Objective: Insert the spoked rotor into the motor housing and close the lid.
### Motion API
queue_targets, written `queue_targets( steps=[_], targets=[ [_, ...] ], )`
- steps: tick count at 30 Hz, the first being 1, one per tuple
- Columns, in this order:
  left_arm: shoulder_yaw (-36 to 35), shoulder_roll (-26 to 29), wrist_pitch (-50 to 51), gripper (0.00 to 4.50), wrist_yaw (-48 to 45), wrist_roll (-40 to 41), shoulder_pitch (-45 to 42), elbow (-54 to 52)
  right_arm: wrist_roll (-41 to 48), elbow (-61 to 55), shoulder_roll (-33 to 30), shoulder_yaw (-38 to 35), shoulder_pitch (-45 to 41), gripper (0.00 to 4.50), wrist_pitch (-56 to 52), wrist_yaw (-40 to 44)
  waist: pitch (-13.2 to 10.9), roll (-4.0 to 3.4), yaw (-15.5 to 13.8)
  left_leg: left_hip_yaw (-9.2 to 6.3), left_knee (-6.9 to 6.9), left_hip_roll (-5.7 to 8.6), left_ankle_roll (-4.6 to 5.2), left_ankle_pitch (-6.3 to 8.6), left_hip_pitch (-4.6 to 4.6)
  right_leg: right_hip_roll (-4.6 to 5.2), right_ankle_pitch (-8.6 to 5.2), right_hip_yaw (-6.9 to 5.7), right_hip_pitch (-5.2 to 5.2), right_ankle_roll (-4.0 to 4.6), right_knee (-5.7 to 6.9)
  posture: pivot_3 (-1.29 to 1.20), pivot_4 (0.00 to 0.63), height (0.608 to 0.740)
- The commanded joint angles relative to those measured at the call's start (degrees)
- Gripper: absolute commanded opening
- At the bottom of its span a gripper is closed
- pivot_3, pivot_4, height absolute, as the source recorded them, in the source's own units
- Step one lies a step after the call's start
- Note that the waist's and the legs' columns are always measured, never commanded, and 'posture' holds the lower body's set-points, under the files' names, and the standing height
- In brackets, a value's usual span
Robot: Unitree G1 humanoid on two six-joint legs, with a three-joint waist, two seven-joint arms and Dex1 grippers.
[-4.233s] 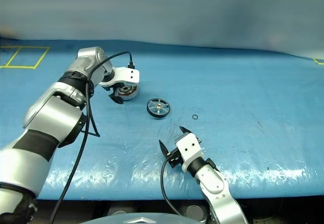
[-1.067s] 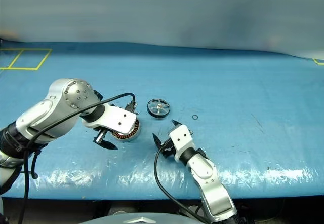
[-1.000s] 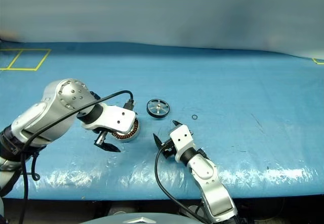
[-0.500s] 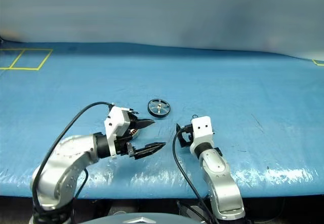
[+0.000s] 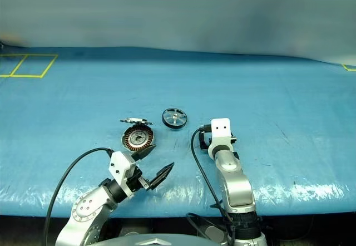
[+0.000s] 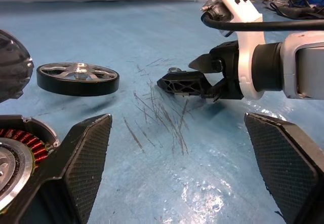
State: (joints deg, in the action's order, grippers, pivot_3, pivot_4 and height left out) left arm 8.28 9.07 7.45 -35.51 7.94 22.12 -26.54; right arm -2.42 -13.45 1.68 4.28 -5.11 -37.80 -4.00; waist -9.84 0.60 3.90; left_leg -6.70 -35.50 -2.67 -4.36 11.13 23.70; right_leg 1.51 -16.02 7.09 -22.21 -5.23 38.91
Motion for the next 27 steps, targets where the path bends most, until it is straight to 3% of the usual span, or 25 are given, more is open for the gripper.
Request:
queue_targets(
  steps=[1, 4, 13, 21, 27],
  targets=[
    [-1.43, -1.23, -6.74, 4.48, 2.63, 1.0, -0.66, 4.66, -0.26, 3.91, 1.28, -0.85, -2.02, 4.32, 2.11, -1.55, 0.01, -0.01, 0.07, 0.0, 0.02, 0.0, 0.0, 0.0, 0.0, 0.0, 0.0, 0.0, -0.02, 0.0, 0.0, 0.0, 0.15, 0.74],
    [-2.85, -1.98, -10.13, 4.5, 4.64, 1.19, -1.2, 8.94, -1.1, 6.99, 1.67, -0.35, -2.57, 3.64, 1.46, -2.29, 0.06, -0.02, 0.2, 0.0, 0.04, -0.01, 0.0, 0.0, -0.04, -0.01, 0.0, 0.0, 0.0, 0.0, 0.0, 0.0, 0.15, 0.74],
    [-5.35, -2.37, -17.59, 4.5, 7.69, 1.78, -3.06, 15.94, -0.82, 6.62, 1.7, 0.79, 1.79, 0.71, 0.18, -1.08, 0.9, 0.02, -0.06, 0.0, 0.04, -0.01, 0.0, 0.0, -0.18, 0.0, -0.02, -0.01, 0.09, 0.01, -0.1, 0.0, 0.15, 0.74],
    [-7.22, -0.1, -22.22, 4.5, 6.87, 3.44, -4.77, 19.88, -0.49, -5.75, -5.13, 7.41, 11.12, 0.65, -2.47, 6.8, 1.48, 0.26, -0.14, 0.0, 0.37, -0.02, -0.01, 0.01, -0.18, 0.0, -0.1, -0.01, -0.21, 0.13, -0.21, 0.0, 0.15, 0.74],
    [-10.67, 0.68, -24.61, 4.5, 5.59, 7.25, -6.96, 23.09, 1.74, -12.13, -10.74, 10.44, 11.32, 0.65, -2.76, 14.53, 1.43, 0.29, 0.06, 0.02, 0.37, -0.06, -0.02, 0.01, -0.16, 0.0, -0.11, -0.02, -0.29, 0.14, -0.21, 0.0, 0.15, 0.74]
  ],
)
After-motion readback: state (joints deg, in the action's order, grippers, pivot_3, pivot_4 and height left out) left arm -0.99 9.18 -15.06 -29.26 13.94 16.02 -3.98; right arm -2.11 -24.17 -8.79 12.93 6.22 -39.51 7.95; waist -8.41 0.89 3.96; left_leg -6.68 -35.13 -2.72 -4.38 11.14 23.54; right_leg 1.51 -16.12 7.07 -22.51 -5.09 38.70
